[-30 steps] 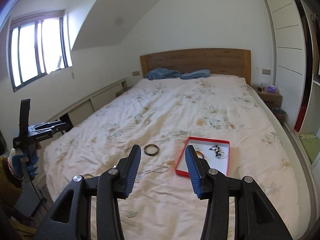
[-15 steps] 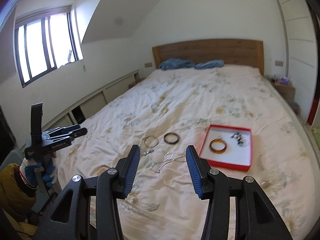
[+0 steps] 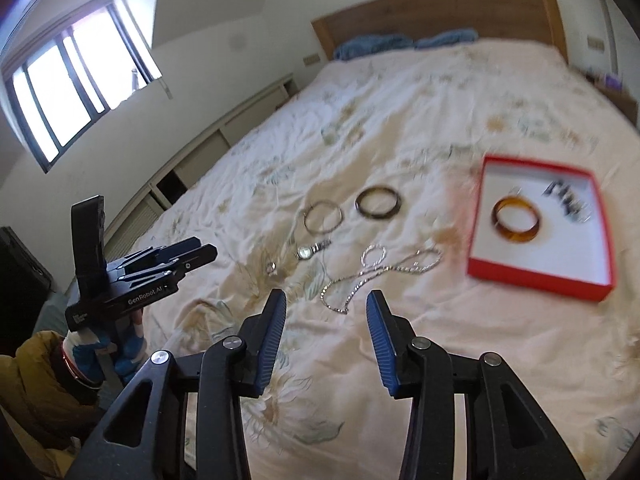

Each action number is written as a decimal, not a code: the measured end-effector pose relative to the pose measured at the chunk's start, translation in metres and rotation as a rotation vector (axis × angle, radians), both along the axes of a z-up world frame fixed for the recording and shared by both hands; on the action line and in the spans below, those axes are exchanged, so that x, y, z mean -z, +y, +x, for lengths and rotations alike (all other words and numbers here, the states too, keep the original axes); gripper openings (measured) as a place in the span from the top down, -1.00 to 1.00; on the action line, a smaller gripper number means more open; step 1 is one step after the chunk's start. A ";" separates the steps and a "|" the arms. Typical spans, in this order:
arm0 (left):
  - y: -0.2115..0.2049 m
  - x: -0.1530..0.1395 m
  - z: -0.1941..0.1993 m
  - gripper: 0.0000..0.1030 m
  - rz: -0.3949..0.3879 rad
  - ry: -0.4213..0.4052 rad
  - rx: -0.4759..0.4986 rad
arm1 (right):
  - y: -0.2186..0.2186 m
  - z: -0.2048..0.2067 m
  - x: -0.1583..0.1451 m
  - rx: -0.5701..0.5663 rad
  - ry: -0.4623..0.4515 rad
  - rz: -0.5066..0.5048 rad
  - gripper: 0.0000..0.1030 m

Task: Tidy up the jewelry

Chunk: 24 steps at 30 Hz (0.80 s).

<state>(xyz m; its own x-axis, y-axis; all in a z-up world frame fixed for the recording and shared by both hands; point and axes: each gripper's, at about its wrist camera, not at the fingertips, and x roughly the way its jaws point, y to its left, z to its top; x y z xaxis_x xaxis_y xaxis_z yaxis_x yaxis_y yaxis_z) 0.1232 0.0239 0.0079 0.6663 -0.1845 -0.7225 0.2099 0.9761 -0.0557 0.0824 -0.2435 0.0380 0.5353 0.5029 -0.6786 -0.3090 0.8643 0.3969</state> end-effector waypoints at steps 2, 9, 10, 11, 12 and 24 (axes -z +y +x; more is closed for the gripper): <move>-0.001 0.015 0.013 0.16 0.001 0.029 0.006 | 0.002 0.017 0.020 -0.004 0.039 0.018 0.20; 0.009 0.057 0.050 0.16 -0.019 0.102 -0.011 | 0.011 0.063 0.075 -0.006 0.141 0.070 0.21; 0.012 0.061 0.054 0.16 -0.021 0.110 -0.015 | 0.012 0.068 0.082 -0.005 0.153 0.077 0.21; 0.016 0.067 0.058 0.16 -0.021 0.120 -0.020 | 0.013 0.073 0.089 -0.005 0.163 0.082 0.21; 0.018 0.071 0.061 0.16 -0.021 0.127 -0.023 | 0.014 0.076 0.093 -0.004 0.170 0.085 0.21; 0.036 0.107 0.081 0.26 -0.046 0.187 -0.051 | 0.012 0.107 0.134 0.027 0.226 0.117 0.21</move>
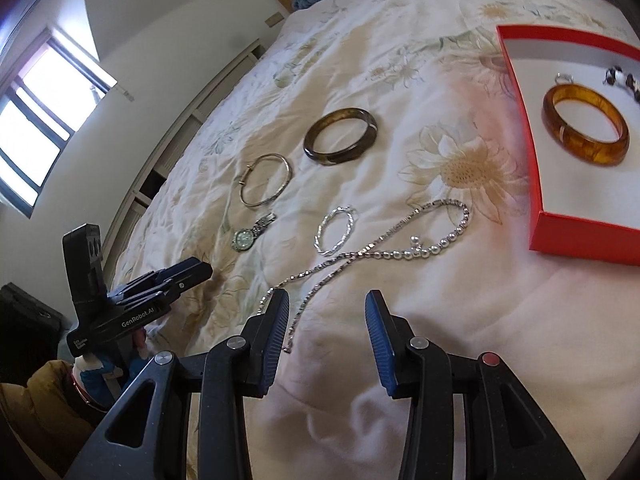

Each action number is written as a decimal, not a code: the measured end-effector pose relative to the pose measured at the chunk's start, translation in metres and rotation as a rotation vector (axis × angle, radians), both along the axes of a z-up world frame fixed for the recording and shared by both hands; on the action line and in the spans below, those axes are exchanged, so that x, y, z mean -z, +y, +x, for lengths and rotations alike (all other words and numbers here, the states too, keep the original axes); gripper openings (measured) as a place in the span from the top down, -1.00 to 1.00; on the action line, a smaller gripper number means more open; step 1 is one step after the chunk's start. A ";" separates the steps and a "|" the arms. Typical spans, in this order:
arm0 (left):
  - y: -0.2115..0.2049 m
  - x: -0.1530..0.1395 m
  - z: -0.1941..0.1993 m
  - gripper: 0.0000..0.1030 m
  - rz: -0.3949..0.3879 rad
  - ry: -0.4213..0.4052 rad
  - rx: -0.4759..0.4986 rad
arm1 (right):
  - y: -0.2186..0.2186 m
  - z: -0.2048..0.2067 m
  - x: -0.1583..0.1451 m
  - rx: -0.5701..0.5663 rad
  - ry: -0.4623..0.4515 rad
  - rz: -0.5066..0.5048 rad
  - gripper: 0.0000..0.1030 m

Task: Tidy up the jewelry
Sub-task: 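Grasp the silver ring with the left tool while the right tool grasps the silver chain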

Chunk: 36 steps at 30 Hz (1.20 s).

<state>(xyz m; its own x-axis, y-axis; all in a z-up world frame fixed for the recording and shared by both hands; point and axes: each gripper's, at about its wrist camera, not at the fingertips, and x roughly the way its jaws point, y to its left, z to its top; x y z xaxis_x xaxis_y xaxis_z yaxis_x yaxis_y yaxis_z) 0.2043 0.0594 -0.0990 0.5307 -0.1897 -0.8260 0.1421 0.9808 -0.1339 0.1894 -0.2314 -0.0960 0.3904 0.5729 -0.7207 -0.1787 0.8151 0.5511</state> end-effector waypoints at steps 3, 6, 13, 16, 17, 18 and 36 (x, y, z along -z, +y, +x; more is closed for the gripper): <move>0.004 0.004 0.002 0.31 -0.018 0.008 -0.004 | 0.002 0.002 0.005 -0.005 0.010 0.002 0.21; 0.009 0.004 0.002 0.34 -0.050 0.010 -0.009 | 0.005 0.005 0.010 -0.009 0.018 0.003 0.21; 0.016 0.010 0.003 0.48 -0.082 0.034 -0.030 | 0.004 0.007 0.012 -0.012 0.018 -0.001 0.21; 0.011 0.015 0.004 0.49 -0.057 0.053 -0.017 | 0.005 0.008 0.013 -0.013 0.020 -0.006 0.21; 0.009 0.016 0.004 0.49 -0.048 0.055 -0.012 | 0.004 0.007 0.013 -0.012 0.021 -0.005 0.21; 0.008 0.017 0.004 0.49 -0.044 0.055 -0.009 | 0.004 0.008 0.014 -0.011 0.022 -0.003 0.21; 0.005 0.020 0.003 0.82 -0.023 0.033 0.000 | -0.004 0.038 0.028 0.052 0.038 0.099 0.21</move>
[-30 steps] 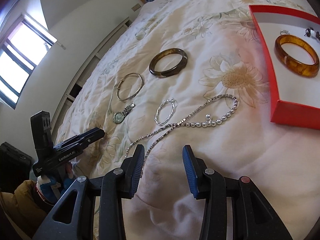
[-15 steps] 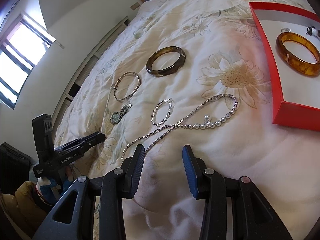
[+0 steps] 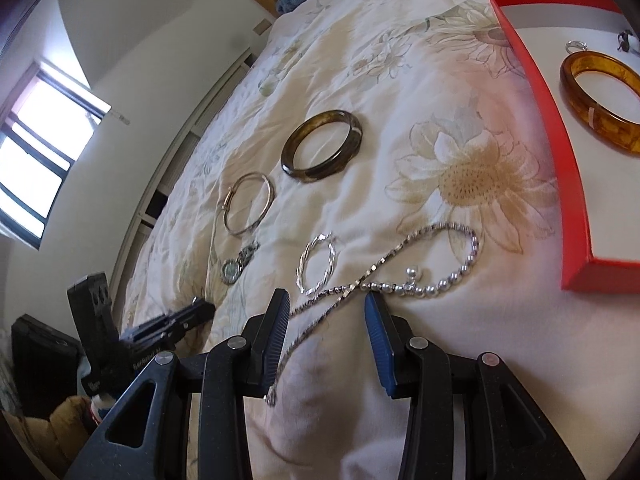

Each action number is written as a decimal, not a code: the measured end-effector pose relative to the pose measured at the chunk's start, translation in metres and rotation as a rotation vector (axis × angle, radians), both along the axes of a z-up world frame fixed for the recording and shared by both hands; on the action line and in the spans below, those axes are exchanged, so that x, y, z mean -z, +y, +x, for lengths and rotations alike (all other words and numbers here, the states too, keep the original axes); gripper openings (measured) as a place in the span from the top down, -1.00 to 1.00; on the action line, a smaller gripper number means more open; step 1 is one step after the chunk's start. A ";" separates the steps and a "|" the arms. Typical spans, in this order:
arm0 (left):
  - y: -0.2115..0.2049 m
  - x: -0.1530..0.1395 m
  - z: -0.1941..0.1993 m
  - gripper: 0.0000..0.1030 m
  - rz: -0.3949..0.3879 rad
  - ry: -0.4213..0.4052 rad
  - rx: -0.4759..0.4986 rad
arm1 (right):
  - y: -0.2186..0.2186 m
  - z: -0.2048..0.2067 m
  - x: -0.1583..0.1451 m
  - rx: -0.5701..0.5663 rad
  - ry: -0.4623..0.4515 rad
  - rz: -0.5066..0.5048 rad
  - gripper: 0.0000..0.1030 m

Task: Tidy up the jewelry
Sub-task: 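Grasp the silver ring with the left tool while the right tool grasps the silver chain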

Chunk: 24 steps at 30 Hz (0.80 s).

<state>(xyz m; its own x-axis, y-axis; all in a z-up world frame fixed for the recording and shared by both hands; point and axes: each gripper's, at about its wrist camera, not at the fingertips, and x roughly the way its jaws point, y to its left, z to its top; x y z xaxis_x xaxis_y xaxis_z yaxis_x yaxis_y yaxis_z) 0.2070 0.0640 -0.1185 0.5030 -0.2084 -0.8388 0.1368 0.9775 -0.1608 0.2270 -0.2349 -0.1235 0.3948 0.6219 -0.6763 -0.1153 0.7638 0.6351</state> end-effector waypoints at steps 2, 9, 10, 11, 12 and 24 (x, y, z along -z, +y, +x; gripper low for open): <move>0.000 0.000 0.000 0.84 0.003 -0.003 -0.001 | 0.000 0.003 0.002 0.014 0.002 0.010 0.21; 0.000 -0.002 -0.001 0.86 -0.002 -0.007 -0.004 | -0.007 0.011 0.010 0.083 0.017 0.014 0.69; 0.000 -0.003 -0.001 0.87 -0.003 -0.007 -0.005 | -0.009 0.012 0.012 0.093 0.024 0.006 0.77; 0.000 -0.003 -0.001 0.87 -0.004 -0.007 -0.005 | -0.012 0.012 0.013 0.098 0.029 0.004 0.86; 0.000 -0.004 -0.001 0.87 -0.006 -0.006 -0.006 | -0.014 0.012 0.015 0.103 0.034 0.007 0.90; 0.001 -0.026 -0.011 0.92 -0.027 -0.027 -0.022 | -0.008 0.000 -0.015 0.061 -0.025 -0.004 0.94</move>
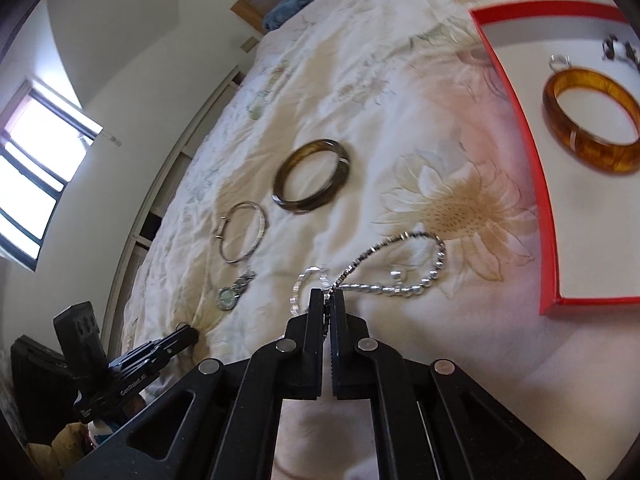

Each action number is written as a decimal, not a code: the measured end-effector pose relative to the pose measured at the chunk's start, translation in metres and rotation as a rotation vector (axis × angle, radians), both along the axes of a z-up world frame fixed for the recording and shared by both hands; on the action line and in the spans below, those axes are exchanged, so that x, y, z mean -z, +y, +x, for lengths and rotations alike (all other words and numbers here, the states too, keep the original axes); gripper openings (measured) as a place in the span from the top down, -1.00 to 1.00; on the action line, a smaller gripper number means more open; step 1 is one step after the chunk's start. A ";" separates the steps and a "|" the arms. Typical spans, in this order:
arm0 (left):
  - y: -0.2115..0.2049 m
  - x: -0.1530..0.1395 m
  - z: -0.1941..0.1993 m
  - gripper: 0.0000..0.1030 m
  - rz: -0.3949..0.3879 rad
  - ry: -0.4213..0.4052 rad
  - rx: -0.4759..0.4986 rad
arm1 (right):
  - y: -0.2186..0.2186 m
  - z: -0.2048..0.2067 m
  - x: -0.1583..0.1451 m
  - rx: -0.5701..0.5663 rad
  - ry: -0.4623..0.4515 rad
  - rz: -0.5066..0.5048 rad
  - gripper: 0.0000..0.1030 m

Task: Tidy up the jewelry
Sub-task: 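Grasp the silver ring with the left tool while the right tool grasps the silver chain, then carry the ring and chain over the red box with both tools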

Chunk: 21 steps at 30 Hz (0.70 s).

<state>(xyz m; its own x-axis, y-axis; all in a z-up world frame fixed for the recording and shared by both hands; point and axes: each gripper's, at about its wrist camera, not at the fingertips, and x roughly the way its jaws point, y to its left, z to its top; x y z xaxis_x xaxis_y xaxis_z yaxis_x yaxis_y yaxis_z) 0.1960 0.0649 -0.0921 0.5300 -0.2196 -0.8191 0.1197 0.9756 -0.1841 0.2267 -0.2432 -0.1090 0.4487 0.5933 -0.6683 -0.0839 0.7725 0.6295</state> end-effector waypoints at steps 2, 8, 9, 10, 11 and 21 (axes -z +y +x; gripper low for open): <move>0.000 -0.008 -0.003 0.93 -0.006 -0.010 -0.003 | 0.000 -0.005 -0.010 -0.008 -0.016 -0.002 0.94; 0.003 -0.038 -0.021 0.94 -0.029 -0.055 -0.013 | 0.004 -0.024 -0.050 -0.016 -0.071 -0.009 0.94; 0.003 -0.043 -0.024 0.94 -0.032 -0.062 -0.013 | 0.004 -0.029 -0.058 -0.019 -0.082 -0.013 0.94; 0.003 -0.047 -0.027 0.94 -0.033 -0.068 -0.013 | 0.004 -0.034 -0.064 -0.022 -0.091 -0.017 0.94; 0.003 -0.052 -0.031 0.94 -0.034 -0.076 -0.013 | 0.003 -0.039 -0.071 -0.026 -0.101 -0.021 0.94; 0.006 -0.105 -0.084 0.94 -0.059 -0.162 -0.019 | 0.015 -0.098 -0.134 -0.059 -0.190 -0.059 0.94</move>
<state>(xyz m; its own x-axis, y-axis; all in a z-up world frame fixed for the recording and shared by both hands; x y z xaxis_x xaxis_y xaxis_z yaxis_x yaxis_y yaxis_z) 0.1123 0.0704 0.0130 0.6589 -0.2534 -0.7083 0.1342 0.9660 -0.2209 0.1287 -0.2281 0.0248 0.5357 0.5849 -0.6089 -0.2436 0.7976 0.5519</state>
